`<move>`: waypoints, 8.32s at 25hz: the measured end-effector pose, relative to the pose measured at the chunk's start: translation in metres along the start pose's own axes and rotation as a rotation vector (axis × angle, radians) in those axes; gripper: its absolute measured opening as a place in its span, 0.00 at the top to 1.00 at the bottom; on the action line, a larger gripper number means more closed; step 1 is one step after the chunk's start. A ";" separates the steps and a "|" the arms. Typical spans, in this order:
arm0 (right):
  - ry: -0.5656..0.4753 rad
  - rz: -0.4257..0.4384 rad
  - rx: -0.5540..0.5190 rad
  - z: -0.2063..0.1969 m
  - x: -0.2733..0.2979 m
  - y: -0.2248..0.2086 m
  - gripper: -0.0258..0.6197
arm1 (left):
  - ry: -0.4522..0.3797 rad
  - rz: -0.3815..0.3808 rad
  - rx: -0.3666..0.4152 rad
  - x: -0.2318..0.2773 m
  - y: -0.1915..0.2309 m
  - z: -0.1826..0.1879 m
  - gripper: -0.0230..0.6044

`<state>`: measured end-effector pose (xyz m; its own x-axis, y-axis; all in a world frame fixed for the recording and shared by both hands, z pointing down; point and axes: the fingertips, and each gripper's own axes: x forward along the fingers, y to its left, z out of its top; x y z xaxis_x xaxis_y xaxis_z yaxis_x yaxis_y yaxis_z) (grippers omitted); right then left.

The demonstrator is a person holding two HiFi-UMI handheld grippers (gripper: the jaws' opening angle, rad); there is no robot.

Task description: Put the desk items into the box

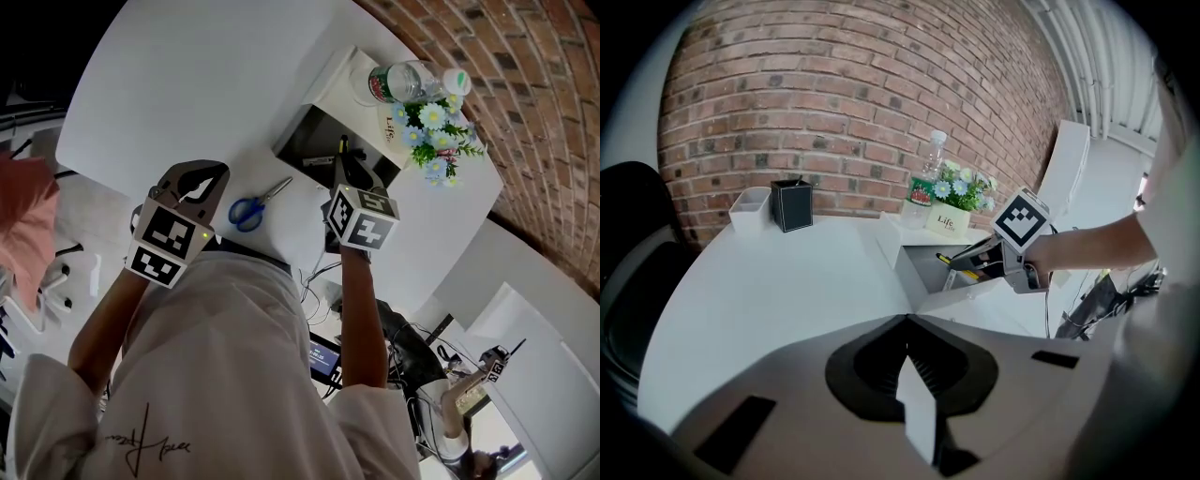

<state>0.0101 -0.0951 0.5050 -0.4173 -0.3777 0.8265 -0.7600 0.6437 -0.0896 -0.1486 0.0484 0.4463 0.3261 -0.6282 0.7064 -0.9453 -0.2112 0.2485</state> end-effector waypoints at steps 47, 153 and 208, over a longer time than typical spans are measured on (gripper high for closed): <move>0.001 -0.015 -0.023 -0.001 -0.011 0.000 0.83 | -0.020 -0.018 0.017 -0.007 -0.018 0.000 0.96; -0.147 -0.095 0.366 -0.129 -0.143 0.063 0.92 | 0.284 -0.189 0.122 0.032 -0.096 -0.096 0.87; -0.157 -0.076 0.382 -0.128 -0.145 0.065 0.92 | 0.327 -0.219 0.133 0.037 -0.097 -0.110 0.83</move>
<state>0.0849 0.0865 0.4501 -0.4010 -0.5306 0.7468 -0.9096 0.3276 -0.2557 -0.0441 0.1280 0.5208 0.4846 -0.2911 0.8249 -0.8387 -0.4224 0.3437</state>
